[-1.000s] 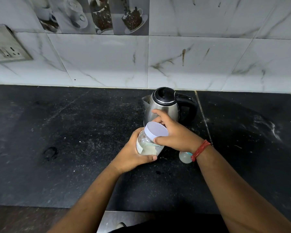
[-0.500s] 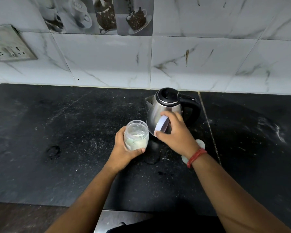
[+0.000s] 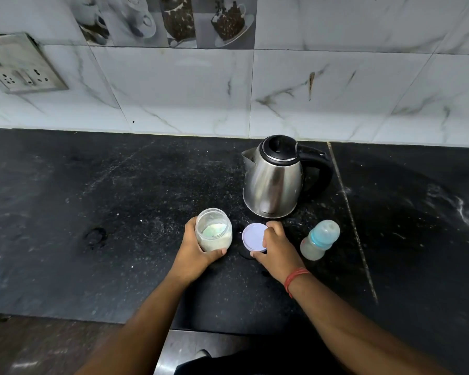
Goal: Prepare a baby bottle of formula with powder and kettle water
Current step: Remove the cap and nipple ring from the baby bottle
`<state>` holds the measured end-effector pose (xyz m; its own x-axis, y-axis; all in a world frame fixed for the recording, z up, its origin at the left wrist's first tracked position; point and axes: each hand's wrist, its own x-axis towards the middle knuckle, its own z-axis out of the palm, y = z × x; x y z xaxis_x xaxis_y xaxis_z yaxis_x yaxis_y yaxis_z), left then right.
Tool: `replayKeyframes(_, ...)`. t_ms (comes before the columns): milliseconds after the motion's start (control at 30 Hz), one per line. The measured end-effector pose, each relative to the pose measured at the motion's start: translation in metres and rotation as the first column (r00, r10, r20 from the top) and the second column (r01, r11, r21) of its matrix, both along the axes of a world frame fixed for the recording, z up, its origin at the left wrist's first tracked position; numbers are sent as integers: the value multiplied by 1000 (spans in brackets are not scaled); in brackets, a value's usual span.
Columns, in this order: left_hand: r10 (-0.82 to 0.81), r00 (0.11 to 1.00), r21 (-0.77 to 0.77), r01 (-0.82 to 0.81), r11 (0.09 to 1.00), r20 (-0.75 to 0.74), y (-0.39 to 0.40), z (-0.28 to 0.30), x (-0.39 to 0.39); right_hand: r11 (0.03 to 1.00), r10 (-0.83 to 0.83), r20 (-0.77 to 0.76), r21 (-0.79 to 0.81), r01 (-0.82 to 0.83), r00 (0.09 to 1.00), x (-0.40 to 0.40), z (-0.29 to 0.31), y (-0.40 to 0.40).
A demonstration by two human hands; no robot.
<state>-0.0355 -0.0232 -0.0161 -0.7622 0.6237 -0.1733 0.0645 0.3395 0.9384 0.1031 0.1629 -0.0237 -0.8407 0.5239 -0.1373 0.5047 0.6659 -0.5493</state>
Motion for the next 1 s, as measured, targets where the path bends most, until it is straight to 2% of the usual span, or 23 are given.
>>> replayKeyframes(133,-46,999,-26,45,999,-27,-5,0,1,997,37,-23,61,-36,999,3,-5,1)
replayKeyframes(300,7,998,-45,-10,999,-68,-14,6,1,992,64,-153,120,-46,986,4,10,-6)
replayKeyframes(433,36,958,19,-32,999,-284,-12,28,-4,989,80,-258,141,-44,963,2,29,-6)
replayKeyframes(533,-18,860,37,43,998,-510,3,52,-10,987,83,-337,159,-30,938,0,52,0)
replayKeyframes(667,-97,760,58,174,983,-643,38,91,-1,969,104,-395,246,-4,913,3,90,17)
replayKeyframes(733,-131,745,86,246,965,-654,55,104,8,961,79,-410,272,39,909,10,107,30)
replayKeyframes(867,-230,798,132,358,924,-557,86,106,31,969,21,-367,236,72,930,37,122,61)
replayKeyframes(933,-294,802,92,394,914,-520,97,97,45,980,-14,-290,186,71,957,53,121,76)
replayKeyframes(1000,-350,800,31,416,909,-488,105,87,58,990,-41,-135,128,58,990,68,118,87)
